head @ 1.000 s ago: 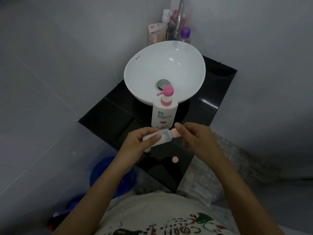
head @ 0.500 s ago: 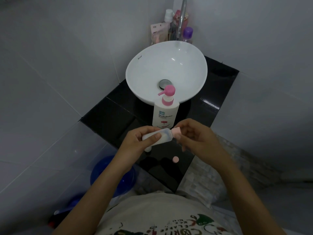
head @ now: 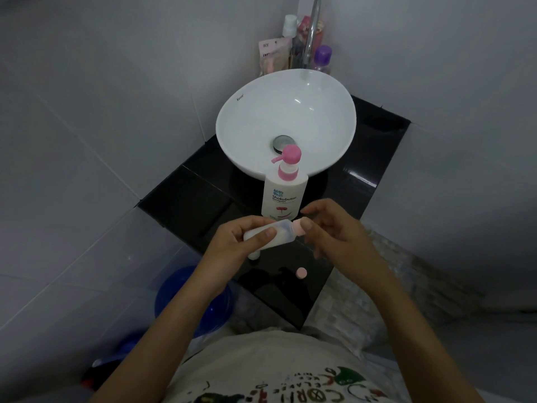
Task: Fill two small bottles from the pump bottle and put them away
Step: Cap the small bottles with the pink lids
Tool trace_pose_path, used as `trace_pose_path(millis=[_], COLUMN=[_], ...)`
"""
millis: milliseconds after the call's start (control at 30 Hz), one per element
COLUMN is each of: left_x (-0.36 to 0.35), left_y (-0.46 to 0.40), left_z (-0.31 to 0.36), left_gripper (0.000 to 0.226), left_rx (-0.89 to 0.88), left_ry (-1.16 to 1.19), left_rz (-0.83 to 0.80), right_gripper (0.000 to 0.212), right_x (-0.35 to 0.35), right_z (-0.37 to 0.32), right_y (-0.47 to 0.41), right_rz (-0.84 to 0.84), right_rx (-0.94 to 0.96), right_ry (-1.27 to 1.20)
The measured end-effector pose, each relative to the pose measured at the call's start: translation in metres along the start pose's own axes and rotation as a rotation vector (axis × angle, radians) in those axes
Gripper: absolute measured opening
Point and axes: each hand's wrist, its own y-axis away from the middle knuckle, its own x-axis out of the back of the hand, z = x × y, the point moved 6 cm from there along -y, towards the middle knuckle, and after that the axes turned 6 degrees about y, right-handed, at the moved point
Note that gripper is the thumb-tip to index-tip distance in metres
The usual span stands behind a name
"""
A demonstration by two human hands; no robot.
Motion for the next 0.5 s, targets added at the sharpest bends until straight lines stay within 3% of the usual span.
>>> trace_pose_path(millis=[100,167,300,400,500], left_x=[0.0017,0.0018,0.0001,0.0003,0.0007], left_y=[-0.0009,-0.0013,-0.0028,-0.0036,-0.0037], left_z=[0.0003,0.0014,0.0033,0.0029,0.0046], left_gripper=[0.029,0.028,0.028,0.025,0.028], left_rx=[0.002,-0.006,-0.010,0.010,-0.009], left_ry=[-0.008,-0.004,0.012,0.044,0.040], left_rz=[0.008,0.006,0.000,0.012,0.015], right_gripper=[0.022,0.010,0.033,0.023,0.011], right_x=[-0.0002,-0.0024,-0.0028,-0.0051,-0.0043], right_z=[-0.0029,-0.0007,0.0025,-0.0022,0.0004], right_y=[0.0011,0.0000,-0.0014,-0.0006,-0.0022], right_rz=[-0.080,-0.039,0.056,-0.044,-0.005], right_rx=[0.075,0.025,-0.061,0.041,0.002], right_ry=[-0.019,-0.016,-0.059,-0.132,-0.081])
